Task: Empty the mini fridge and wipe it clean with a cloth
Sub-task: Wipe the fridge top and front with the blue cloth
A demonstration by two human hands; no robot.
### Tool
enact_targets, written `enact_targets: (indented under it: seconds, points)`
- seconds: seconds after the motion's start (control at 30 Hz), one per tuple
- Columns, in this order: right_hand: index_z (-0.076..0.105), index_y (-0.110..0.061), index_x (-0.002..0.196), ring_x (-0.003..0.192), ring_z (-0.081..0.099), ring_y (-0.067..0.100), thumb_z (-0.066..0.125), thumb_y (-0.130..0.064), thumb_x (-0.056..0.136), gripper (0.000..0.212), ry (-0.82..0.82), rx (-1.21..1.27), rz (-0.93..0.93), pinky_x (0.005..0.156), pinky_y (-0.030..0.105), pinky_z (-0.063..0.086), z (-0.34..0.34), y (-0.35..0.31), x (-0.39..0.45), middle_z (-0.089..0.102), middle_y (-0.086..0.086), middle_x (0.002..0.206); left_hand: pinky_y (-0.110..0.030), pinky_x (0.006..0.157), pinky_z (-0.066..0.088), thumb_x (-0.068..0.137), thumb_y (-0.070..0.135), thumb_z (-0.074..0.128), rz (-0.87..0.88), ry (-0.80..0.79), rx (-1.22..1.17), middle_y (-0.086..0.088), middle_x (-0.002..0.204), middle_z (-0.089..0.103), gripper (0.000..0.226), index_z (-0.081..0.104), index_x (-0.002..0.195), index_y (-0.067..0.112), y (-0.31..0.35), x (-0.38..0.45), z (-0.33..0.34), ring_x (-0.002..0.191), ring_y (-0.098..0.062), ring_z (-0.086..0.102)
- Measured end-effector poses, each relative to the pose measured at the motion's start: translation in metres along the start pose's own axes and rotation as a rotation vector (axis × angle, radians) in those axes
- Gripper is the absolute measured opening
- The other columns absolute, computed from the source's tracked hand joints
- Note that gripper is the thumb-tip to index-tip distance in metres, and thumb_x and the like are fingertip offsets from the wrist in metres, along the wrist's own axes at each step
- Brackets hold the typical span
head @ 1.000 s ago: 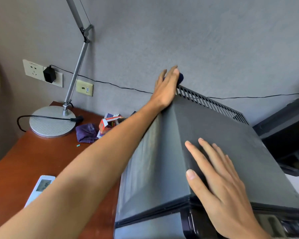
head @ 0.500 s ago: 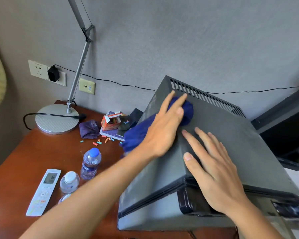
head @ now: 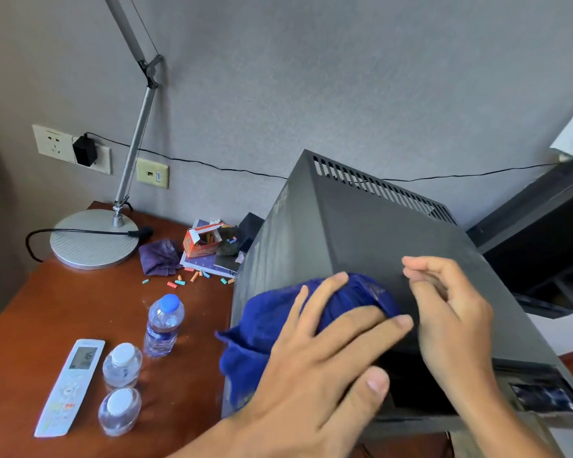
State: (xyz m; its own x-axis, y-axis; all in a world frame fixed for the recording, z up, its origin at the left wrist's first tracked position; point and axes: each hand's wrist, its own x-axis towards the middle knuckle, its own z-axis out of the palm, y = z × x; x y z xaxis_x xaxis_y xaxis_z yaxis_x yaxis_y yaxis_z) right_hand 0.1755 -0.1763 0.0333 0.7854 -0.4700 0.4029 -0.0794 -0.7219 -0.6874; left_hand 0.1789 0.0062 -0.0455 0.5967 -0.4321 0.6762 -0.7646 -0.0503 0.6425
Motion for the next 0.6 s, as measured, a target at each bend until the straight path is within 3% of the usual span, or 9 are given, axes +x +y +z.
enact_targets:
  seconds: [0.1,0.23,0.37,0.5,0.6]
  points:
    - [0.071,-0.028,0.098,0.095,0.068,0.006,0.061,-0.013,0.094,0.019,0.024,0.025,0.043,0.087,0.026,0.051,0.000,0.004,0.006,0.073,-0.016,0.095,-0.058,0.122,0.024,0.111,0.046,0.020,-0.049,0.001,0.028,0.015,0.141,0.053,0.052,0.057,0.144,0.031,-0.024,0.028,0.002,0.148,-0.028,0.036]
    - [0.071,-0.028,0.098,0.092,0.065,-0.007,0.061,-0.019,0.096,0.015,0.002,-0.003,0.076,0.081,0.016,0.048,0.002,-0.002,0.005,0.072,-0.024,0.094,-0.059,0.120,0.027,0.109,0.050,0.015,-0.110,-0.011,0.084,0.005,0.128,0.061,0.060,0.067,0.123,0.024,-0.087,0.095,0.001,0.146,-0.026,0.040]
    - [0.071,-0.033,0.095,0.093,0.064,-0.005,0.060,-0.032,0.096,0.011,-0.005,-0.129,0.080,0.092,0.039,0.051,0.006,-0.004,0.009,0.072,-0.021,0.093,-0.052,0.123,0.025,0.100,0.055,0.025,-0.254,-0.035,0.096,-0.003,0.149,0.055,0.062,0.073,0.113,0.018,-0.153,0.169,-0.012,0.151,-0.025,0.029]
    - [0.068,-0.038,0.094,0.095,0.066,0.010,0.055,-0.047,0.089,0.017,-0.027,-0.184,0.040,0.092,0.046,0.052,0.010,-0.004,0.010,0.071,-0.017,0.093,-0.044,0.124,0.020,0.099,0.037,0.042,-0.410,-0.010,-0.013,-0.015,0.148,0.054,0.029,0.067,0.087,0.026,-0.176,0.213,-0.020,0.149,-0.022,0.033]
    - [0.071,-0.032,0.093,0.096,0.063,0.015,0.061,-0.036,0.095,0.011,-0.064,-0.173,0.021,0.093,0.046,0.050,0.011,-0.004,0.011,0.069,-0.018,0.096,-0.043,0.123,0.020,0.097,0.030,0.044,-0.440,0.000,-0.069,-0.011,0.139,0.061,0.022,0.059,0.081,0.028,-0.170,0.208,-0.020,0.151,-0.019,0.029]
